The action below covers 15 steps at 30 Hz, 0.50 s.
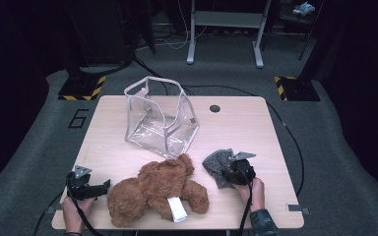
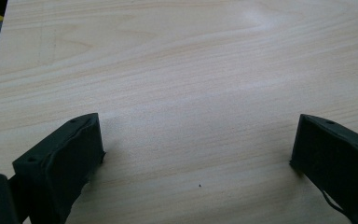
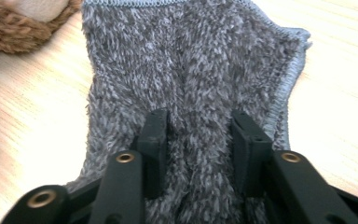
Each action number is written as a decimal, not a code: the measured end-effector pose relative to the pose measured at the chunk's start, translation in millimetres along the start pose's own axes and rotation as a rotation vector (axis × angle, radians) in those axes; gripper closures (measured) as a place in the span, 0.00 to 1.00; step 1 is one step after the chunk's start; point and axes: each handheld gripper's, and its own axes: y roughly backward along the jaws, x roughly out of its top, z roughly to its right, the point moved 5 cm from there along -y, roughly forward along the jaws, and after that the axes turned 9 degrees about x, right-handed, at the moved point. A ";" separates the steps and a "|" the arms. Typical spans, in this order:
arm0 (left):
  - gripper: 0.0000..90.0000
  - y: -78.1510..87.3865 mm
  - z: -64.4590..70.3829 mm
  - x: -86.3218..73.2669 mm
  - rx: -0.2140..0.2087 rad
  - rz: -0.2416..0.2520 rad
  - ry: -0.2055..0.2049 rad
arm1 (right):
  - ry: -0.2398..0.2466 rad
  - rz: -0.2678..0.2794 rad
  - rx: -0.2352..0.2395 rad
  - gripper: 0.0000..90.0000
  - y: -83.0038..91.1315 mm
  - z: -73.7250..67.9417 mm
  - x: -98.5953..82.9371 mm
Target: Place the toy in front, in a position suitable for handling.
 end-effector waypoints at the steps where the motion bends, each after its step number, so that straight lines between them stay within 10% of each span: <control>1: 0.02 0.5 -0.2 -0.1 -0.003 -0.007 -0.002 | -0.001 0.006 0.001 0.72 0.2 0.3 -0.5; 15: 0.02 0.3 -0.1 0.0 -0.001 -0.004 -0.002 | -0.034 0.033 0.018 0.80 2.2 1.7 -0.6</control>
